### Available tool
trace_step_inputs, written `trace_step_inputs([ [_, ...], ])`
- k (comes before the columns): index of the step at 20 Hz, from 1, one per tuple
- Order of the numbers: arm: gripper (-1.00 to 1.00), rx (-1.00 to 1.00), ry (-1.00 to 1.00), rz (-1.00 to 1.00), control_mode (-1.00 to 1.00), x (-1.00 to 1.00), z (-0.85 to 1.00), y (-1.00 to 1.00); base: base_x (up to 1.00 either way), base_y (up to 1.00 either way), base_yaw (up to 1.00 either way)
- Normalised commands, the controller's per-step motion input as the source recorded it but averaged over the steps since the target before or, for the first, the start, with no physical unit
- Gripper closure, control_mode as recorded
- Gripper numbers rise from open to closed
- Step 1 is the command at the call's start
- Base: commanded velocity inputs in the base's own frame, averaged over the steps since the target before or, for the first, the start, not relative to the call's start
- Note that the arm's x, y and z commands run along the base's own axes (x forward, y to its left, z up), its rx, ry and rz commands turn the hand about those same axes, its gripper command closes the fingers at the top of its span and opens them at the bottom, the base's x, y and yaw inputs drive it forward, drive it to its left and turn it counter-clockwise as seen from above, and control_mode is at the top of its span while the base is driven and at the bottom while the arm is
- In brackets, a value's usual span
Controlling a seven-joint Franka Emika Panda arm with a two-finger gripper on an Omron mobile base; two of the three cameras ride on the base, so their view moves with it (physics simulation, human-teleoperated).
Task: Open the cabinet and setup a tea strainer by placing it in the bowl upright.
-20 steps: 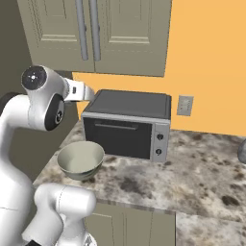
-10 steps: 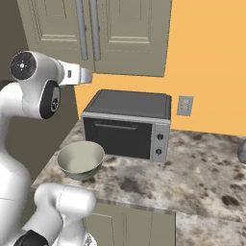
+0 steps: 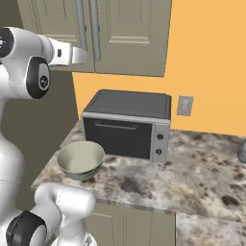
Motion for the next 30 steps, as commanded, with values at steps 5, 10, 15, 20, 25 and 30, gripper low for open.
trace_step_inputs([
  [5, -1.0, 0.0, -0.03, -0.05, -1.0, 0.33, 0.11, 0.0, 0.0, 0.0, 0.0],
  [10, -1.0, 0.01, 0.0, 0.0, -1.0, 0.47, 0.0, -0.03, 0.0, 0.0, 0.0],
  [15, -1.0, 0.01, 0.0, 0.0, -1.0, 0.43, 0.0, -0.12, 0.0, 0.0, 0.0],
  [20, -1.0, 0.0, 0.0, 0.0, -1.0, 0.48, 0.0, -0.03, 0.0, 0.0, 0.0],
  [25, -1.0, 0.0, 0.0, 0.0, -1.0, 0.61, -0.03, 0.0, 0.0, 0.0, 0.0],
  [30, -1.0, 0.0, 0.0, 0.0, -1.0, 0.63, -0.13, 0.0, 0.0, 0.0, 0.0],
])
